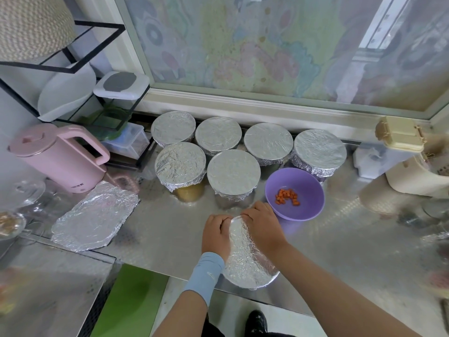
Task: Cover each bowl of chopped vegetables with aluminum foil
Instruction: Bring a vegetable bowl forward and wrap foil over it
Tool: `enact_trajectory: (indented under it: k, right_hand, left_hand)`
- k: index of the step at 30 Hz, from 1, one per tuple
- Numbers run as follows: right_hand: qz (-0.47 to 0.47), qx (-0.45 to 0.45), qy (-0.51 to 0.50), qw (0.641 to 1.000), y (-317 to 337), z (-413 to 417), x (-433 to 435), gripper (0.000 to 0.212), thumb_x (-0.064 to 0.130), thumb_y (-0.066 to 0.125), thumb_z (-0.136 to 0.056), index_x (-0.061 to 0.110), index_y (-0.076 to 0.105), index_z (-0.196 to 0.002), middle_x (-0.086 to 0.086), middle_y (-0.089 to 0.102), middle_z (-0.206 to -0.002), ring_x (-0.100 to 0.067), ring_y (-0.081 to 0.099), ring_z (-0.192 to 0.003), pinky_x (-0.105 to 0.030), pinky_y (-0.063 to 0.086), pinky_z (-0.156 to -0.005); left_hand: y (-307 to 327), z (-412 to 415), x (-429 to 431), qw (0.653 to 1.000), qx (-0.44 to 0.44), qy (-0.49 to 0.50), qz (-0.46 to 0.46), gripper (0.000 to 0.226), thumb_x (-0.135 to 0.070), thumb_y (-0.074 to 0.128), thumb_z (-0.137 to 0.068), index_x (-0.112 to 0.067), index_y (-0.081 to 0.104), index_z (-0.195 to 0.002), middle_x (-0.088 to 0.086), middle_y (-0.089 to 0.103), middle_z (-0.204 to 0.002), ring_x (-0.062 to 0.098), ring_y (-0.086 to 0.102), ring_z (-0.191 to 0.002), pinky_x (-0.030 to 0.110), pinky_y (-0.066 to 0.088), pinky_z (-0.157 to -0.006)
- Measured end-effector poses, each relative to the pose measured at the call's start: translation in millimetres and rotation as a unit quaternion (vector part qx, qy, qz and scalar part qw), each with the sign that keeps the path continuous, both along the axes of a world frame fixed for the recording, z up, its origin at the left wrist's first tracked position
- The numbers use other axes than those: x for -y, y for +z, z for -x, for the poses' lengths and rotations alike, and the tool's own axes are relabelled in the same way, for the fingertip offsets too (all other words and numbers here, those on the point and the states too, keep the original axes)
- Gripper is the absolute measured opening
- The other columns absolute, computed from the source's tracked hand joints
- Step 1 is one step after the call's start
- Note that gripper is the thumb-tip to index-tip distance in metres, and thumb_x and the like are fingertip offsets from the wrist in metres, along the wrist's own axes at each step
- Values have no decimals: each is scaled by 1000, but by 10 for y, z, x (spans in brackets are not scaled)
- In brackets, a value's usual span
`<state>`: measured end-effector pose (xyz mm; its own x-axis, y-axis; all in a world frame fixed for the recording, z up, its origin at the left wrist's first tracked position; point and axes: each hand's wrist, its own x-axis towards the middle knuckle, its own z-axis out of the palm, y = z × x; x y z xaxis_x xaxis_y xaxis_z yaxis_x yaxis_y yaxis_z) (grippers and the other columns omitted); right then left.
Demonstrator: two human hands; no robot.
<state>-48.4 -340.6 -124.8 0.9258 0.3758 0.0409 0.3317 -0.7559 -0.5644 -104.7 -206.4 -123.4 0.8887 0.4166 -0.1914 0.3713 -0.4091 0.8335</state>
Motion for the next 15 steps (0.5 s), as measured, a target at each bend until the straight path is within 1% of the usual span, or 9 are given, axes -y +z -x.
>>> enact_trajectory:
  k: [3,5,7,8,9,10,11,13,15]
  right_hand:
    - [13,2,15,1000,14,-2,-4,19,20,52,-99,16,71,-102,-2,54,-94,-21,47,-95,-26,35,-90]
    - [15,3,20,1000,31,-2,3,17,17,54,-98,15,71,-100,-2,55,-93,-22,48,-94,-26,38,-90]
    - [18,32,38,999,44,-14,0,14,11,58,-95,13,71,-98,-3,57,-91,-24,51,-91,-34,46,-87]
    - [14,17,39,999,55,-15,-2,15,12,57,-96,14,71,-100,-3,56,-92,-24,50,-91,-35,45,-87]
    - [6,-5,35,999,77,-11,-7,18,15,54,-98,15,71,-104,-4,55,-94,-23,49,-93,-33,43,-88]
    - [-4,-12,32,999,74,-6,-1,19,17,54,-98,16,71,-108,-3,53,-94,-22,48,-93,-31,41,-87]
    - [-13,-10,26,1000,61,1,5,20,17,55,-97,18,71,-109,-2,52,-94,-21,47,-92,-29,40,-86]
    - [-15,-12,18,1000,27,21,22,20,19,55,-97,22,70,-110,1,51,-94,-19,47,-92,-28,40,-84]
    - [-7,-17,20,1000,3,20,33,20,21,53,-98,23,69,-109,2,51,-93,-18,46,-92,-32,43,-83]
  left_hand:
    - [11,3,-21,999,-18,0,32,20,-15,44,-100,-21,62,-95,0,57,-100,14,55,-91,22,39,-83]
    - [15,-11,-43,998,-37,-13,41,24,-15,41,-100,-20,64,-97,0,57,-102,15,55,-95,21,38,-85]
    - [14,-50,-76,998,-42,-50,1,28,-14,40,-101,-20,67,-104,-2,54,-106,14,51,-103,20,37,-90]
    - [13,-68,-84,996,-34,-71,-39,29,-13,40,-100,-21,67,-109,-4,52,-106,13,47,-106,20,36,-92]
    - [19,-84,-81,994,-18,-86,-70,29,-13,42,-100,-24,67,-111,-5,51,-106,11,43,-107,20,36,-93]
    - [26,-98,-63,992,1,-94,-80,28,-14,45,-99,-25,68,-111,-6,52,-104,10,43,-105,20,37,-93]
    - [33,-105,-34,993,16,-95,-69,25,-15,49,-98,-26,69,-109,-7,53,-101,9,46,-101,19,40,-90]
    - [41,-104,13,996,33,-76,-15,18,-17,57,-95,-27,70,-102,-7,55,-97,9,54,-94,14,43,-82]
    - [46,-110,14,998,32,-50,33,20,-17,62,-93,-35,70,-92,-7,59,-95,5,58,-89,9,42,-77]
